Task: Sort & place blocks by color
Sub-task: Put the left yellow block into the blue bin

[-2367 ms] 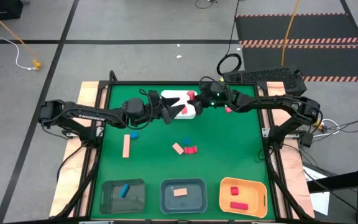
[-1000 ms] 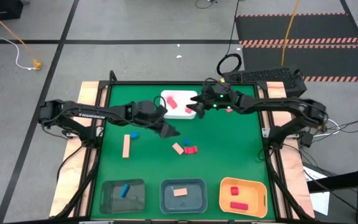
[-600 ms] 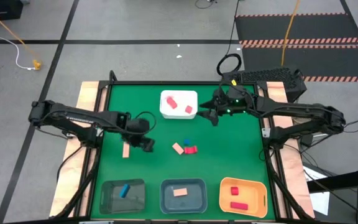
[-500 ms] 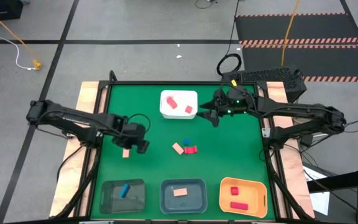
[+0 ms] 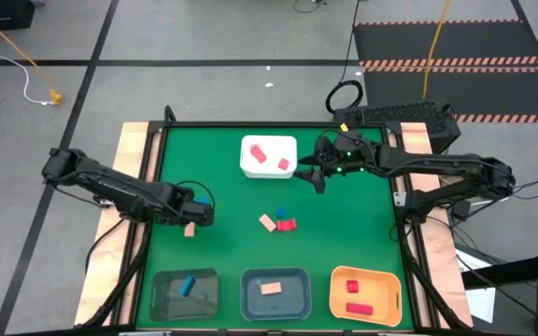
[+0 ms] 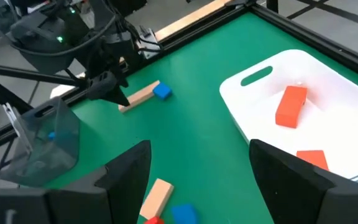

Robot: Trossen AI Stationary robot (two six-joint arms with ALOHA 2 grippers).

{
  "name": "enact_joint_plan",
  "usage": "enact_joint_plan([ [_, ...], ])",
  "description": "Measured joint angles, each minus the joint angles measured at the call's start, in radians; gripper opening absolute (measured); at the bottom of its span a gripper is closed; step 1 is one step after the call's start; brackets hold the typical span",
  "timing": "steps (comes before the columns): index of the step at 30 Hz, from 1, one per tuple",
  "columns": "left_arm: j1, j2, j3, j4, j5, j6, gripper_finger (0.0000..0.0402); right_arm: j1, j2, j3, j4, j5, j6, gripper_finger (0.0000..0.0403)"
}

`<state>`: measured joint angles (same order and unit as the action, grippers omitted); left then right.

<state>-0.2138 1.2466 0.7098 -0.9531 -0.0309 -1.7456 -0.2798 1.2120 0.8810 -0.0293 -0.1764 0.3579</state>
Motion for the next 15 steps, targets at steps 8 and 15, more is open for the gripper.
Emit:
enact_joint_plan([
  [8, 0.0, -0.001, -0.144, 0.12, -0.007, -0.07, 0.0376, 0.0, 0.012, 0.0, 0.004, -0.001, -0.007, 0.026],
  [15, 0.0, -0.005, -0.2, 0.213, -0.009, -0.066, 0.0376, 0.0, 0.013, 0.0, 0.002, -0.002, -0.005, 0.026],
])
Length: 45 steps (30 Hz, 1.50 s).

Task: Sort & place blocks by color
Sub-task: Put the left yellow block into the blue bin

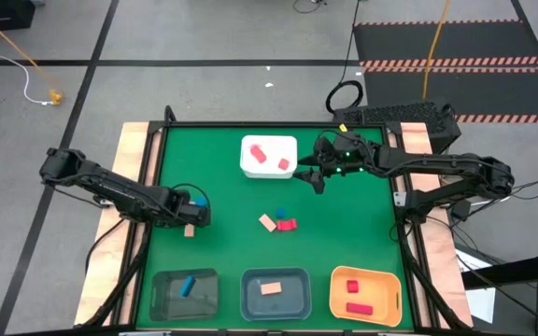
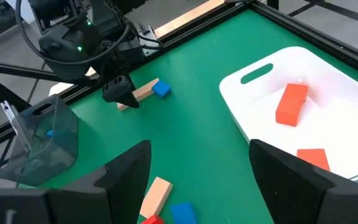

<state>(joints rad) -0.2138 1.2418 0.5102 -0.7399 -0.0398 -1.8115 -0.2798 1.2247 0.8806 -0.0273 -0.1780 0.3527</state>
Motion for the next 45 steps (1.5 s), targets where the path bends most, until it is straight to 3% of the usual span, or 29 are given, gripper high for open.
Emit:
enact_joint_plan([
  [11, 0.001, 0.002, -0.003, -0.005, 0.022, -0.006, 0.0362, 0.0, 0.0, 0.0, 0.0, 0.002, 0.001, 0.026],
  [15, 0.001, 0.004, 0.007, -0.024, 0.023, -0.007, 0.03, 0.0, 0.0, 0.0, 0.0, 0.025, 0.0, 0.026],
  [22, 0.0, 0.004, 0.018, -0.056, 0.022, -0.006, 0.0129, 0.0, 0.0, 0.0, 0.0, 0.055, 0.0, 0.026],
  [28, 0.0, 0.005, 0.029, -0.009, 0.018, 0.092, 0.0128, 0.0, 0.0, 0.0, 0.0, 0.048, 0.025, 0.026],
  [35, 0.0, -0.012, 0.179, 0.06, -0.033, 0.261, 0.0128, 0.0, 0.0, 0.0, 0.0, -0.008, 0.114, 0.026],
  [41, 0.0, -0.013, 0.252, 0.335, -0.09, 0.463, 0.0128, 0.007, 0.0, 0.0, 0.005, -0.012, 0.122, 0.026],
  [45, 0.017, -0.013, 0.253, 0.567, -0.096, 0.631, 0.0128, 0.041, 0.011, 0.0, 0.09, -0.087, -0.022, 0.026],
])
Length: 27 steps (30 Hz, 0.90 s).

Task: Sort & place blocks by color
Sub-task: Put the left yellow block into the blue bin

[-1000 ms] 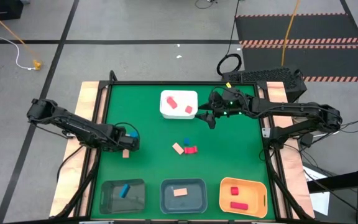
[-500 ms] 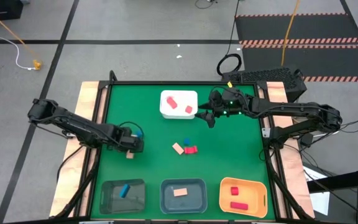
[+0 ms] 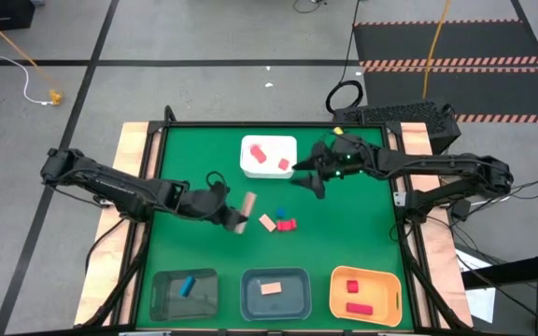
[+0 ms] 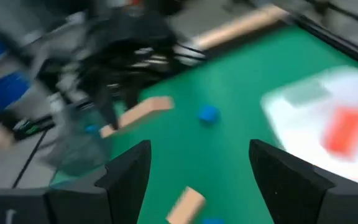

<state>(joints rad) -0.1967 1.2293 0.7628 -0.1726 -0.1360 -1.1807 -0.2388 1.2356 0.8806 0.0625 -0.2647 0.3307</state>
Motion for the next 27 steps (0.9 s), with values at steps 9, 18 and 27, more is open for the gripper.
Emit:
enact_joint_plan([
  [9, 0.061, 0.019, 0.0, 0.443, 0.262, 0.254, 0.0128, 0.097, 0.108, 0.0, 0.346, -0.137, -0.246, 0.026],
  [18, 0.05, 0.088, 0.0, 0.657, 0.435, 0.27, 0.0128, 0.188, 0.201, 0.001, 0.627, -0.16, -0.204, 0.026],
  [27, 0.029, 0.11, 0.0, 0.715, 0.455, 0.279, 0.0128, 0.299, 0.277, 0.001, 0.796, -0.148, -0.118, 0.026],
])
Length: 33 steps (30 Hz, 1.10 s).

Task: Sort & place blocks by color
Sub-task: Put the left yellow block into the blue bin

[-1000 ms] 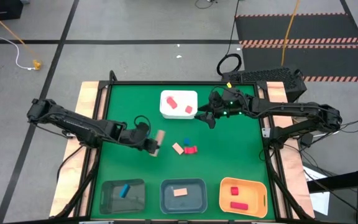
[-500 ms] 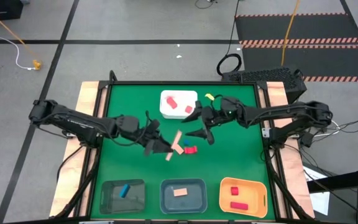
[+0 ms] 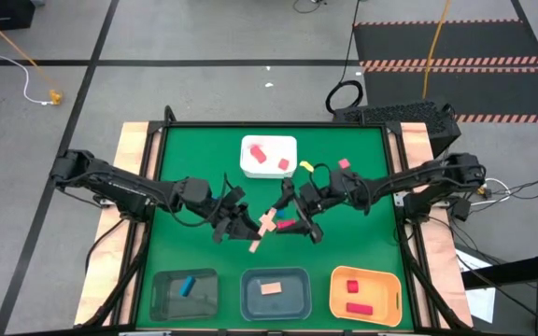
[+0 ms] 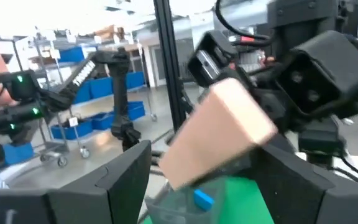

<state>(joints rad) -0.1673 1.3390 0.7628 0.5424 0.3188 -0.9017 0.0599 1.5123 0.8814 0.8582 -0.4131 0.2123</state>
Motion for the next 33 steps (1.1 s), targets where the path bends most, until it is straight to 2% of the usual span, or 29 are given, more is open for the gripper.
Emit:
enact_joint_plan([
  [9, -0.011, 0.015, 0.0, 0.036, 0.001, 0.014, 0.0128, 0.066, 0.023, 0.0, 0.078, 0.078, 0.013, 0.0244],
  [21, -0.02, 0.046, 0.002, 0.13, 0.0, 0.089, 0.0128, 0.092, 0.022, -0.001, 0.18, 0.106, 0.032, 0.014],
  [26, -0.017, 0.056, 0.0, 0.148, 0.003, 0.098, 0.0128, 0.093, 0.021, -0.001, 0.185, 0.123, 0.085, 0.0116],
  [33, -0.018, 0.057, 0.0, 0.181, 0.001, 0.105, 0.0132, 0.094, 0.02, -0.001, 0.192, 0.102, 0.081, 0.007],
])
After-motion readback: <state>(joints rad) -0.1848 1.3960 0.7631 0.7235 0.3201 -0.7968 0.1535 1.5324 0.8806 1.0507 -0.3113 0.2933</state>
